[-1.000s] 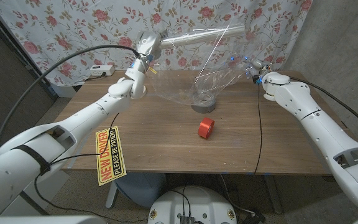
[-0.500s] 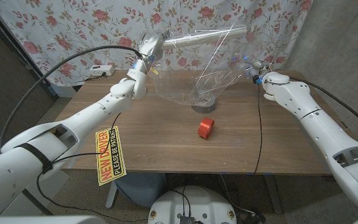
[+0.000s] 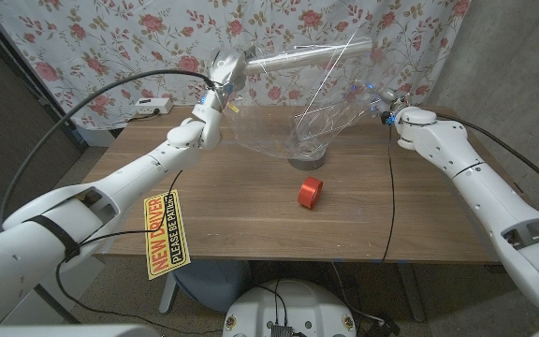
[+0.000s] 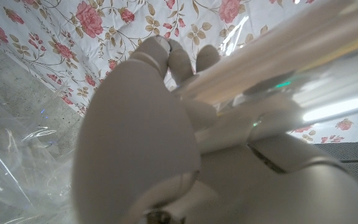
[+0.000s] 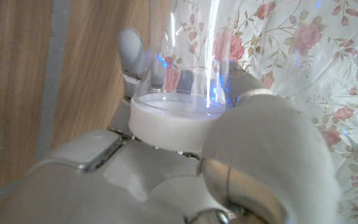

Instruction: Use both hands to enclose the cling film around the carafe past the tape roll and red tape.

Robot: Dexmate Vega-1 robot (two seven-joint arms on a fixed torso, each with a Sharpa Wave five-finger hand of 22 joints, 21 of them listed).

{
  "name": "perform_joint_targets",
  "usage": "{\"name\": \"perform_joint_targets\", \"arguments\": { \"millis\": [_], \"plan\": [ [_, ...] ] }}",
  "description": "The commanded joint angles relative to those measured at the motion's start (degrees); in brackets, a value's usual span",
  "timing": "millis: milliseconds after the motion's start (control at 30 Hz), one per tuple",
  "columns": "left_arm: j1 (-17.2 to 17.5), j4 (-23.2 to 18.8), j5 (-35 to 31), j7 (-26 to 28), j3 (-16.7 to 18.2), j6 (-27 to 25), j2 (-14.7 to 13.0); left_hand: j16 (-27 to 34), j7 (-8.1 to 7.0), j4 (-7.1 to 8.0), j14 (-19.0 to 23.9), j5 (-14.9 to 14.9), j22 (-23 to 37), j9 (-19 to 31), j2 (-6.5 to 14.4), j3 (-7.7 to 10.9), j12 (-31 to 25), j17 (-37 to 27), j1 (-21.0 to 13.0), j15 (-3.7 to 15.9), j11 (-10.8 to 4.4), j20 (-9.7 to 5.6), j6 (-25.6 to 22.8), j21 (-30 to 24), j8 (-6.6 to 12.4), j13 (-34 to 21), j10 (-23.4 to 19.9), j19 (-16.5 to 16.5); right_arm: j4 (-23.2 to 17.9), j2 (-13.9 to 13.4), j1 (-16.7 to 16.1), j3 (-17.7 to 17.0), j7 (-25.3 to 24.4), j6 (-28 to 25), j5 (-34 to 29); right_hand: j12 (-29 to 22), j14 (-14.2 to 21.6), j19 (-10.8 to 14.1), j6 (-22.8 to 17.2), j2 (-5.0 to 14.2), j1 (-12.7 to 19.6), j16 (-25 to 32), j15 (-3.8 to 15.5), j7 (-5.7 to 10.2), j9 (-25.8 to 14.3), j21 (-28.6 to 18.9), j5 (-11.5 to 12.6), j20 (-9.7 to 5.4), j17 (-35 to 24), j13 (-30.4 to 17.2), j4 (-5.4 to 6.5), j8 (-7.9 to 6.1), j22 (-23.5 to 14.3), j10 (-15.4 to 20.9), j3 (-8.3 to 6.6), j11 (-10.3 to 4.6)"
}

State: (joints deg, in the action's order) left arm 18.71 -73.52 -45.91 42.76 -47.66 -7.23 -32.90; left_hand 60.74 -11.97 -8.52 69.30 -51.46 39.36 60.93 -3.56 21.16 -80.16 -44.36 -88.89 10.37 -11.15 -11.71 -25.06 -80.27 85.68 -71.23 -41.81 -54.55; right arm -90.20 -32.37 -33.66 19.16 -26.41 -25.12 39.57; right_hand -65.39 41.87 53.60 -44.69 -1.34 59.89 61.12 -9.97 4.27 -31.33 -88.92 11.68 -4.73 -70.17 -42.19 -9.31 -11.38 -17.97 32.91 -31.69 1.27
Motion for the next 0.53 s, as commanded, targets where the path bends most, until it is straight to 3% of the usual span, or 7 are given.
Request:
{"name": "perform_joint_targets", "arguments": {
  "millis": [33, 533],
  "plan": [
    [-0.7, 1.0, -0.2, 0.8, -0.6, 0.7, 0.3, 0.3, -0.05, 0.01, 3.0, -0.3, 0.7, 8.9, 0.4, 0.31, -10.7, -0.1, -0.5, 2.34, -0.28, -0.04, -0.4, -0.2, 1.68, -0.3, -0.4, -0.2, 0.4, 0.3, 0.4, 0.1, -0.1, 0.0, -0.3, -0.4, 16.9, -1.6, -1.6, 9.61, 8.9, 16.5, 22.22, -1.63, -0.1, -0.1, 0.1, -7.81, -0.2, -0.1, 0.06, 0.03, -0.1, 5.9, 0.25, -5.74],
    [-0.7, 1.1, -0.4, 0.8, -0.9, 0.2, 0.6, 0.4, -0.03, 0.05, 2.8, -0.2, 0.5, 8.8, 0.4, 0.16, -10.7, 0.1, -0.5, 2.34, -0.26, -0.17, -0.3, 0.1, 1.36, -0.3, -0.3, -0.2, 0.0, -0.1, -0.1, -0.2, -0.2, -0.2, -0.2, -0.3, 16.9, -1.6, -1.4, 9.64, 8.8, 16.5, 22.21, -1.63, -0.2, -0.2, 0.1, -7.81, -0.2, 0.0, 0.07, 0.00, -0.2, 5.9, 0.26, -5.86]
  ]
}}
